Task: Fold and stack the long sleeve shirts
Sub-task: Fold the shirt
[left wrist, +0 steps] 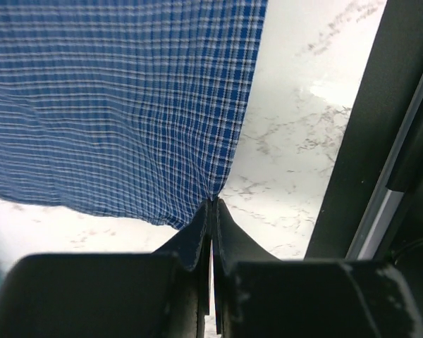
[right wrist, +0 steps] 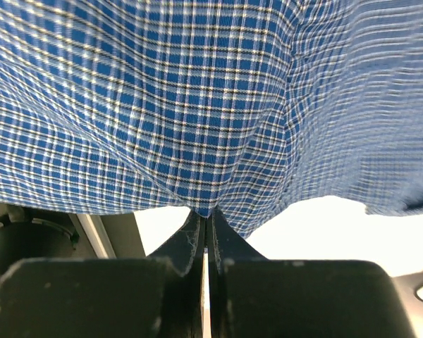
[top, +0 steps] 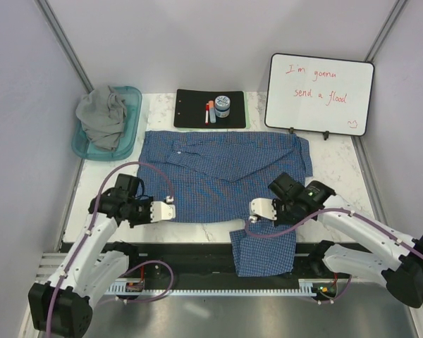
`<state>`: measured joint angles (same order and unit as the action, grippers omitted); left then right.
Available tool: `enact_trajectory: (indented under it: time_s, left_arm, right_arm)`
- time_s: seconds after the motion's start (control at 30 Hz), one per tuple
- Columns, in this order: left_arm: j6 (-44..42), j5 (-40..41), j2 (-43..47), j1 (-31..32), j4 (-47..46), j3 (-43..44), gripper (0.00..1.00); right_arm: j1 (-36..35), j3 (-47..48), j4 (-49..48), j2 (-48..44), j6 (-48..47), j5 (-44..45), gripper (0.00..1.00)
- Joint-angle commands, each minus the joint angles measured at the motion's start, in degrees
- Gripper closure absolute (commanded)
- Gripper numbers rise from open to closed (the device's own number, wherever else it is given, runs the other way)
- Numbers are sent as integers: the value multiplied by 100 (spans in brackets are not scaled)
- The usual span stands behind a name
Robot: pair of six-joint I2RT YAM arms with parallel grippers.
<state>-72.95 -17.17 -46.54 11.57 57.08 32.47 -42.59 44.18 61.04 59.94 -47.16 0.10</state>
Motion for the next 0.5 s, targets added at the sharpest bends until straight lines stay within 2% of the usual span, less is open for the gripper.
enact_trajectory:
  time_s: [0.0,0.07,0.2,0.37,0.47]
  left_arm:
    - [-106,-340,-82,-41,497,672,98]
    - [69,-357,-397,-59,418,997,98]
    - [342,-445,-1057,-243,-90,1612,98]
    - [474,-445,-1901,-445,-583,2430,98]
    - [501,-428,-2446,-638,-935,2878,98]
  right_arm:
    - [57,635,453,-158,5,165,100]
    - [136,854,488,-141,-170,245,100]
    - [724,1433,471,227,-557,201,100]
    - [1602,2111,348,1018,-1338,8,100]
    - [1876,2647,313,1589,-1506,8,100]
